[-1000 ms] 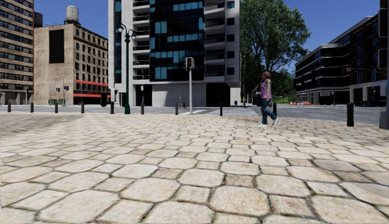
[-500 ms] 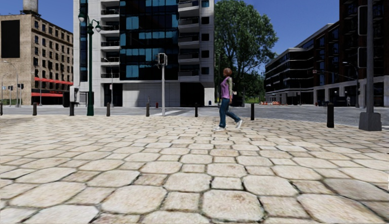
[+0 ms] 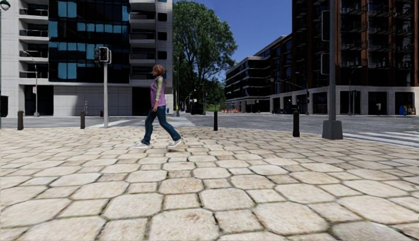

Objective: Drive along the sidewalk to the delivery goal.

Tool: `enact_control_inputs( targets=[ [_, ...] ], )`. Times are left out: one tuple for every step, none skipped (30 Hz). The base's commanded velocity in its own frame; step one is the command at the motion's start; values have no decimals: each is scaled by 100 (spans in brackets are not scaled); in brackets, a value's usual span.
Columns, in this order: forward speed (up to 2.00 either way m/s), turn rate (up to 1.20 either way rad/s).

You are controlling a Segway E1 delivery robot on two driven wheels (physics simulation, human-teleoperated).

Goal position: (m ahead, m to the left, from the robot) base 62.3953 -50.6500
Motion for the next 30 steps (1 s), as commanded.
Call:
enact_control_inputs(
  targets=[
    [175, -69],
    [175, -69],
    [175, -69],
    [175, -69],
    [175, -69],
    [175, -69],
    [175, -69],
    [175, -69],
    [175, -69],
    [175, -69],
    [175, -63],
    [175, -52],
    [175, -49],
    [175, -49],
    [175, -49],
    [175, -52],
    [175, -57],
    [175, -60],
    [175, -60],
    [175, -61],
    [175, -63],
    [175, -64],
    [175, -64],
    [175, -65],
    [175, -65],
    [175, -65],
    [175, -65],
    [175, -65],
    [175, -65],
    [175, -65]
  ],
)
